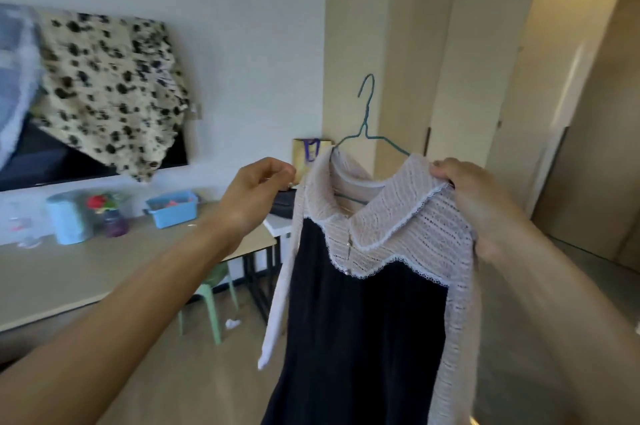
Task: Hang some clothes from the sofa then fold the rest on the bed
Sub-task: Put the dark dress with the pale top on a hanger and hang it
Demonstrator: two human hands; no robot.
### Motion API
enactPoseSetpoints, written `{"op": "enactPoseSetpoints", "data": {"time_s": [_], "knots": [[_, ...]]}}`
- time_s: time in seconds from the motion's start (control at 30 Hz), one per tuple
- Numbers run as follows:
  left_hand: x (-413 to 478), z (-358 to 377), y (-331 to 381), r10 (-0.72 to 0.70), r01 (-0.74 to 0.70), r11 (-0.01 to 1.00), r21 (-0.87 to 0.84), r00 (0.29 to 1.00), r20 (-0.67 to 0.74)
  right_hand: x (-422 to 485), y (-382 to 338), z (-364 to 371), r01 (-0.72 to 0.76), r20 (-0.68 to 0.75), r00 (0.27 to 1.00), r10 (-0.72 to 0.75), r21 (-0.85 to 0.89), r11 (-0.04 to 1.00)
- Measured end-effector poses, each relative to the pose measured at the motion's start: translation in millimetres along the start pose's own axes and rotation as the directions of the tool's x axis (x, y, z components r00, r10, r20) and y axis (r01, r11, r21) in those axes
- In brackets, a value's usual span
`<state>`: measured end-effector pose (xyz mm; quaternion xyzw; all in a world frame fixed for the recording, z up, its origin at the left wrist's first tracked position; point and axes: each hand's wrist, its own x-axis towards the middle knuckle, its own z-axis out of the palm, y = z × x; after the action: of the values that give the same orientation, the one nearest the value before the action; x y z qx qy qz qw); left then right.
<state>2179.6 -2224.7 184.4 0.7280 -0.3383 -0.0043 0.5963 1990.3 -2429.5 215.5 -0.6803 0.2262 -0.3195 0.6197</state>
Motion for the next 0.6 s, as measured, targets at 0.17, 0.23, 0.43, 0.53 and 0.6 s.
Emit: {"op": "enactPoseSetpoints", "data": {"time_s": [0.17, 0.23, 0.43, 0.53, 0.6], "knots": [[97.2, 53.2, -28.8, 0.045, -0.025, 0.993, -0.111, 0.982, 0.182, 68.9, 25.4, -8.0, -0.035, -0.267, 0.963, 0.024, -0.037, 0.999], [134.4, 79.8, -31.3, 0.072, -0.033, 0.987, -0.16, 0.967, 0.244, 92.9, 31.9, -15.1, -0.037, -0.351, 0.936, 0.026, -0.025, 0.999], [219.4, 169.5, -35.3, 0.156, -0.036, 0.959, -0.28, 0.894, 0.42, 162.0, 41.6, -49.1, -0.004, -0.531, 0.847, -0.028, -0.059, 0.998], [252.6, 228.3, -39.7, 0.18, 0.001, 0.935, -0.354, 0.86, 0.477, 205.8, 50.1, -71.6, -0.01, -0.598, 0.799, -0.067, -0.125, 0.992], [270.9, 267.4, -45.5, 0.176, 0.049, 0.918, -0.393, 0.839, 0.515, 235.5, 58.3, -86.6, -0.02, -0.625, 0.775, -0.097, -0.177, 0.984]]}}
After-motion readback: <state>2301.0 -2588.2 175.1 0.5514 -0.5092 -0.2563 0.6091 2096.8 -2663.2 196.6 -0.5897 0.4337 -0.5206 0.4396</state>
